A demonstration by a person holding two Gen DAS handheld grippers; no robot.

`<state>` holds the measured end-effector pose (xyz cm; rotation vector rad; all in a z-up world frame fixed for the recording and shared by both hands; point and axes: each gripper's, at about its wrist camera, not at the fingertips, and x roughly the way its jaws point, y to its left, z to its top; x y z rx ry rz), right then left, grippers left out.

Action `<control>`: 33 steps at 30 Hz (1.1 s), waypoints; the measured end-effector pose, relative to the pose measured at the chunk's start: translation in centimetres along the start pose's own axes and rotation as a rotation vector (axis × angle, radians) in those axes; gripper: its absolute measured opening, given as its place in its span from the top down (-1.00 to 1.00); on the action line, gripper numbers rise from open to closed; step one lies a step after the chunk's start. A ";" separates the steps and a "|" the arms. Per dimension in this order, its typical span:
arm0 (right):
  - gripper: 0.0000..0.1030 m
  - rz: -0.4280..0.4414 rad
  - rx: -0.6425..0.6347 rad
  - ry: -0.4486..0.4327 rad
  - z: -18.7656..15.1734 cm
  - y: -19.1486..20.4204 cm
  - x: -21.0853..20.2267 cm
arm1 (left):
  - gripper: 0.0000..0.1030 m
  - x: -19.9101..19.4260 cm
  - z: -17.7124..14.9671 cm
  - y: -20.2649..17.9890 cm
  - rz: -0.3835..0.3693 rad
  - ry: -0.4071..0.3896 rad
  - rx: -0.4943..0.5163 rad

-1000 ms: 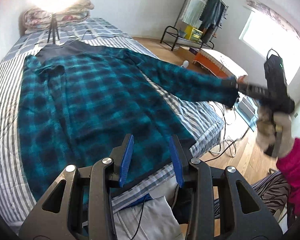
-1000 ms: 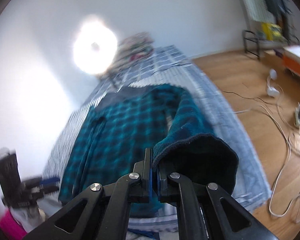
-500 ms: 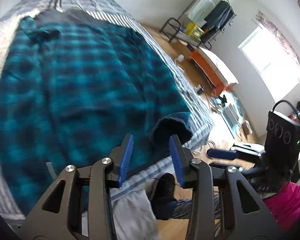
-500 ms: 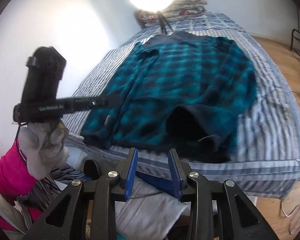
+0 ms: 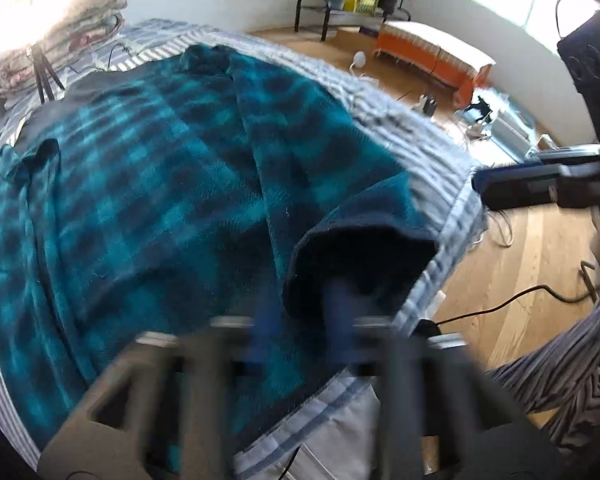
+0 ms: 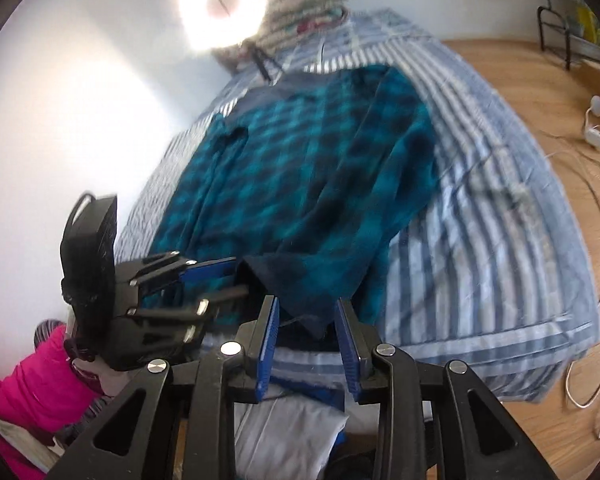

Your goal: Fold large clothes

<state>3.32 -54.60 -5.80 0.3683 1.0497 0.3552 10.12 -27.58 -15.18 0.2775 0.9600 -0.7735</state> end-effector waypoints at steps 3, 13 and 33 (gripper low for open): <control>0.37 -0.031 -0.051 0.072 -0.6 0.5 2.6 | 0.97 -0.3 0.1 0.6 -0.021 -0.040 -0.063; 1.00 -0.114 -0.248 0.074 -1.8 4.1 3.2 | 0.99 -6.6 -2.5 0.7 0.103 -0.269 -0.142; 0.23 -0.040 -0.200 0.021 7.5 1.3 0.1 | -0.10 -3.5 -2.7 7.1 -0.216 -0.068 -0.433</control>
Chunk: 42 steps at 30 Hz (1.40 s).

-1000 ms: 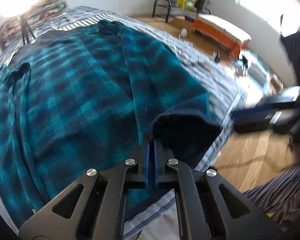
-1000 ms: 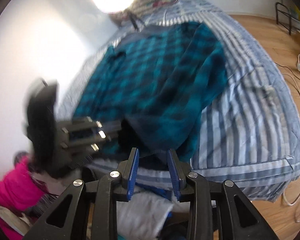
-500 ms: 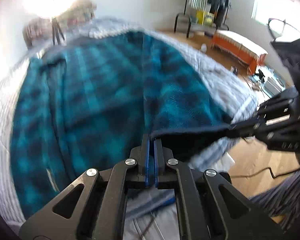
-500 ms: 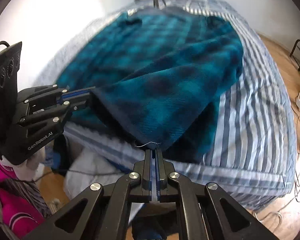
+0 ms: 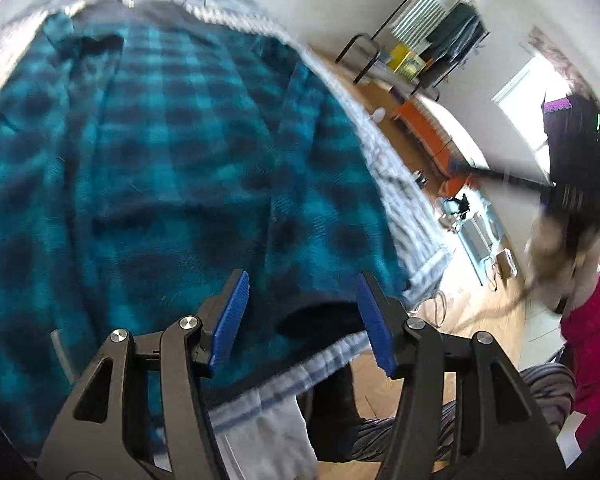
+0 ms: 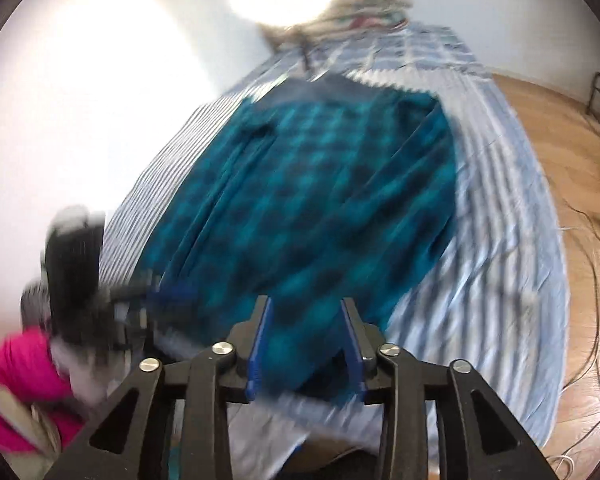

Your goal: Fold large clothes

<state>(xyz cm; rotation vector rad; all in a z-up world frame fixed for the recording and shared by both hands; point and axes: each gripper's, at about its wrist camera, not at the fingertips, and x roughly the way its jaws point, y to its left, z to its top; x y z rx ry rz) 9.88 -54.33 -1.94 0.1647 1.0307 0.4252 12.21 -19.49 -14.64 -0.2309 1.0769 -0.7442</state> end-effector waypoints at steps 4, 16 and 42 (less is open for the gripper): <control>0.22 -0.032 0.100 -0.052 5.6 -3.6 1.9 | -0.10 2.5 0.8 1.3 -0.042 0.063 -0.069; 0.22 -0.115 0.296 -0.061 20.4 -13.2 13.3 | 0.91 3.2 0.9 1.0 -0.145 0.087 -0.094; 0.77 -0.406 0.220 0.065 24.7 -14.9 22.1 | 0.93 2.0 1.5 -1.4 -0.167 0.042 -0.004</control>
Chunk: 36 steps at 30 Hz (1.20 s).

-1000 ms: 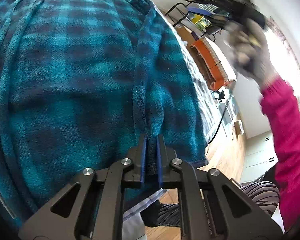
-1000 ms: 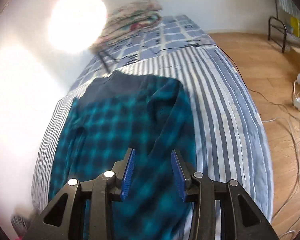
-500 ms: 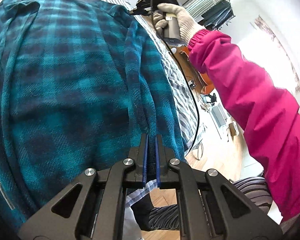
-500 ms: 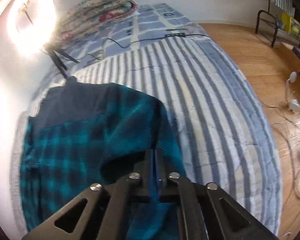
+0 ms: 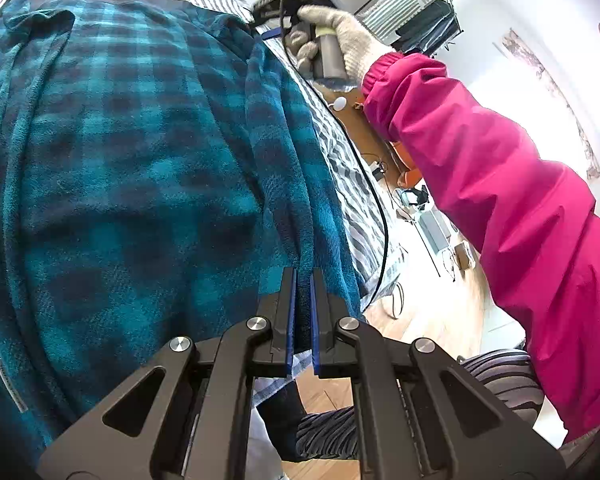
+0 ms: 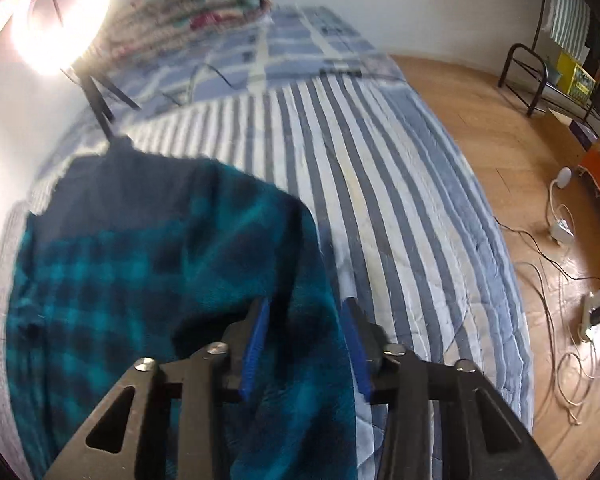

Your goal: Fold large clothes

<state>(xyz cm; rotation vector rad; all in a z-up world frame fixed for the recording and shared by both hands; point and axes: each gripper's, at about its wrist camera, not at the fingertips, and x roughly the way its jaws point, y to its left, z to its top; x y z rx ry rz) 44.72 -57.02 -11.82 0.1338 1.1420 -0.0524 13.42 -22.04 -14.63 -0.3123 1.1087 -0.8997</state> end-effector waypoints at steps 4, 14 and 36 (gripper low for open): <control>0.96 -0.034 0.015 -0.035 -0.3 -0.5 -0.9 | 0.93 0.2 -0.1 0.1 -0.001 0.005 -0.004; 0.97 -0.025 -0.192 -0.175 2.0 8.1 -8.8 | 0.94 0.0 -1.7 0.6 -0.051 0.027 -0.069; 0.46 0.269 -0.232 -0.116 -3.5 11.4 -8.9 | 0.94 0.0 -3.1 4.5 0.007 0.029 -0.203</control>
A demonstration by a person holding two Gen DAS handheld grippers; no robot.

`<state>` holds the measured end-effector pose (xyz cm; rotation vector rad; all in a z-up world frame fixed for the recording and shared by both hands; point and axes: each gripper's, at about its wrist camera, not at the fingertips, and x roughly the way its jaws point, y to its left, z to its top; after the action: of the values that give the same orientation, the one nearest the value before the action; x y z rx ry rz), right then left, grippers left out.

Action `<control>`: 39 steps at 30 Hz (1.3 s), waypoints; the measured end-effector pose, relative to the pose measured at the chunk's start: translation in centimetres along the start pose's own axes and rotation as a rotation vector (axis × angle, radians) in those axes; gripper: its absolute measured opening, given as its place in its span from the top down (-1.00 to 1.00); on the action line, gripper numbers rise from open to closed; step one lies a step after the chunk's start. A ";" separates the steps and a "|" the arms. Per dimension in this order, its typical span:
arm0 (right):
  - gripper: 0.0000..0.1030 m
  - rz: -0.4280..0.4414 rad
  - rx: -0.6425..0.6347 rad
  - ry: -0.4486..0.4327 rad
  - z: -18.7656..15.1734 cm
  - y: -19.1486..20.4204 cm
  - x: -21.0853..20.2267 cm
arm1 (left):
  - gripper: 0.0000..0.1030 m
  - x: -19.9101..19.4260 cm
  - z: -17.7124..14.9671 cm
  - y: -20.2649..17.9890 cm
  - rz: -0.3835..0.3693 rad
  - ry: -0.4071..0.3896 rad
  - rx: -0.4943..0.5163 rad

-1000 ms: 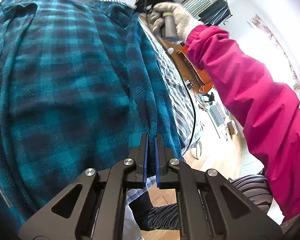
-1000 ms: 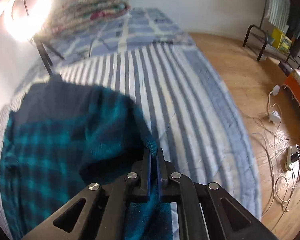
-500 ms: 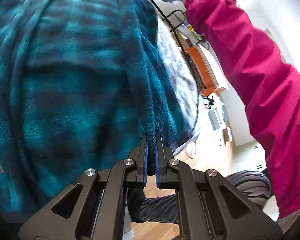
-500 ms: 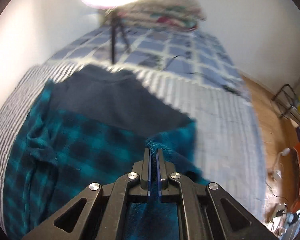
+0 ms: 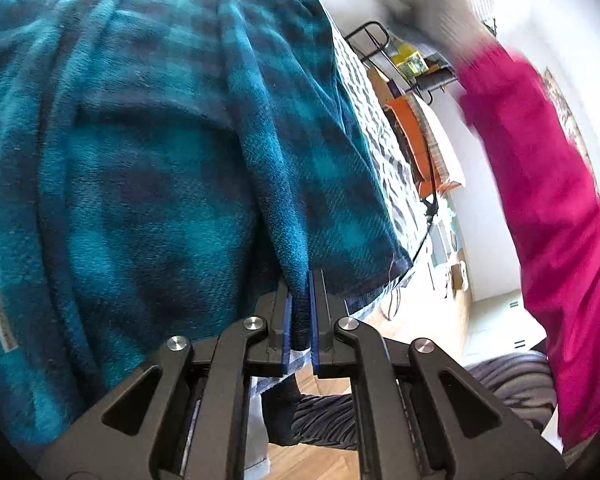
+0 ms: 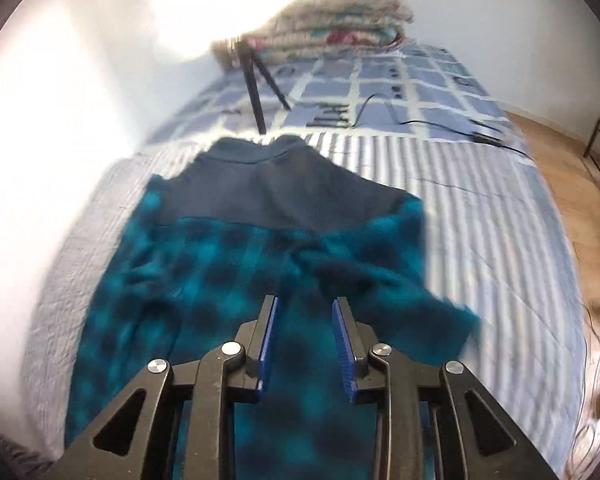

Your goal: Fold large clothes

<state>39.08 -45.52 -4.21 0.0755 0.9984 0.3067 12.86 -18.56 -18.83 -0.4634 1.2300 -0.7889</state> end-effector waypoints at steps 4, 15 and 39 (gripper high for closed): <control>0.36 0.058 0.032 0.004 -6.5 -2.0 -7.6 | 0.77 -1.5 0.1 -0.7 0.017 -0.027 0.028; 0.26 0.279 0.275 0.175 -26.6 -3.7 -8.9 | 0.17 -2.0 0.1 1.5 0.031 0.000 -0.054; 0.96 0.307 0.305 0.117 -25.4 -4.7 -12.3 | 1.00 0.6 -0.6 -4.7 -0.010 0.006 0.047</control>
<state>12.71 -55.47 -8.92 0.4956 1.1447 0.4409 10.99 -22.06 -16.09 -0.4288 1.2126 -0.8264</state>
